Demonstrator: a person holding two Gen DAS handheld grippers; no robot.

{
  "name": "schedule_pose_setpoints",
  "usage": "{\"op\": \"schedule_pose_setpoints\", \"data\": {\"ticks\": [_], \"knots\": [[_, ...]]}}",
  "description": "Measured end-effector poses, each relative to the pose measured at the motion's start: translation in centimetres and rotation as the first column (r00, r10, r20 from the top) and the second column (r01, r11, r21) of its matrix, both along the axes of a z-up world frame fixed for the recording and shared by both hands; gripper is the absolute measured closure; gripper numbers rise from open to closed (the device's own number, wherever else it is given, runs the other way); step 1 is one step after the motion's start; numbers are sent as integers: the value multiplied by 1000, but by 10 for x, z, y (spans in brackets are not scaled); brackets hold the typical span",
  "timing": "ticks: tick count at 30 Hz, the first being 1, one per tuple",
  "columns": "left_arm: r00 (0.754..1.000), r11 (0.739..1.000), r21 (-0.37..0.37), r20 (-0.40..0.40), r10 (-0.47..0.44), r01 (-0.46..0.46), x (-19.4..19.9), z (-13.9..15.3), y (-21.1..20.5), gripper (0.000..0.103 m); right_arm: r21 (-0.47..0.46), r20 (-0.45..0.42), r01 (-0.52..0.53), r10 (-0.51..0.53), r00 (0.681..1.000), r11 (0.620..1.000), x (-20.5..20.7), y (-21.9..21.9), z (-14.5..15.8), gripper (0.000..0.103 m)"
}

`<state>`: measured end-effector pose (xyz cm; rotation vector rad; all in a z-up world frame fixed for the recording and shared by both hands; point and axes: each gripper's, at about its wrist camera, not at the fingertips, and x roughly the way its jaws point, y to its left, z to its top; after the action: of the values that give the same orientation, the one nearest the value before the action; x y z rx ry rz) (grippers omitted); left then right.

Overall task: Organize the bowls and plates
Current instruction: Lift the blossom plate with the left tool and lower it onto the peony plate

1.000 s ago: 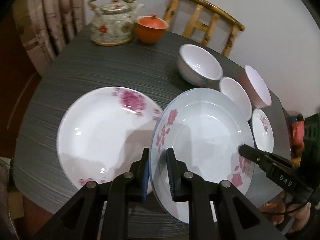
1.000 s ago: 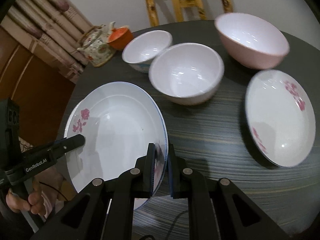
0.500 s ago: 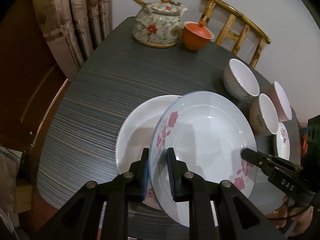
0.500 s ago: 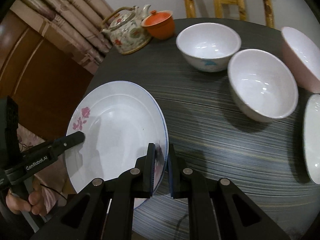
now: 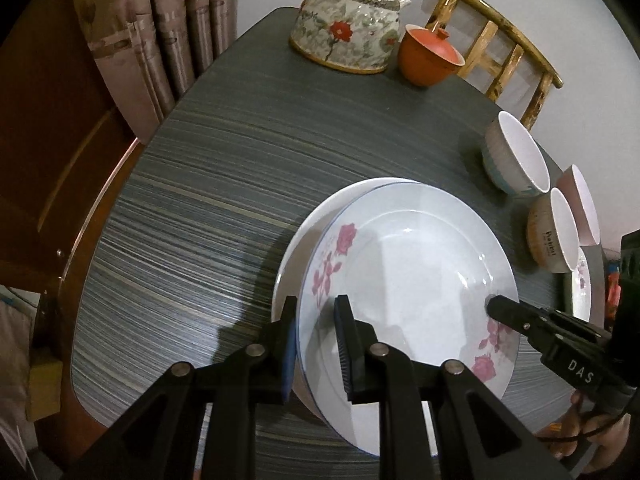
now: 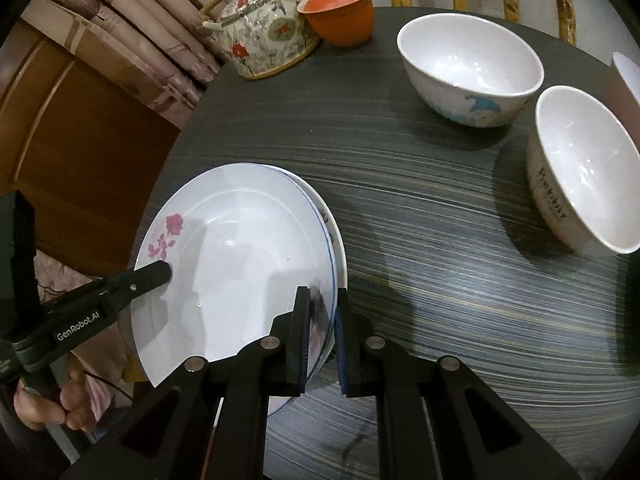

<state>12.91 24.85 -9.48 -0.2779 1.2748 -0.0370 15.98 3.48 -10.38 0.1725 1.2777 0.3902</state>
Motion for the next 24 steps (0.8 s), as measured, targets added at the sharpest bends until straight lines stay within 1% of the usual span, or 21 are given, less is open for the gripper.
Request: {"op": "schedule_pose_setpoints", "data": {"ticks": [6,13,17,20,22,24], "knots": [[1000,1000,1,-8,-7,7,2,-4,0,85,-15,-11,-11,11,1000,1000,0,6,-5,91],[999,999,17,-33,-31,32,8,-4,-4,83,-28,-26,-4,3,1000,1000,4,10,-2,90],[998,999,27,-41,-38,40,9,-4,-6,82,-57,-30,-15,13,999,998,4,13,1,89],[998,997,47,-49,-50,53,11,-5,-10,81,-68,-39,-23,21,999,997,6,13,2,89],[997,995,73,-53,-58,62,12,-5,-13,80,-81,-43,-28,24,999,996,7,14,3,89],[996,986,143,-39,-78,83,11,-3,-21,80,-105,-37,-41,37,999,994,6,16,4,89]]}}
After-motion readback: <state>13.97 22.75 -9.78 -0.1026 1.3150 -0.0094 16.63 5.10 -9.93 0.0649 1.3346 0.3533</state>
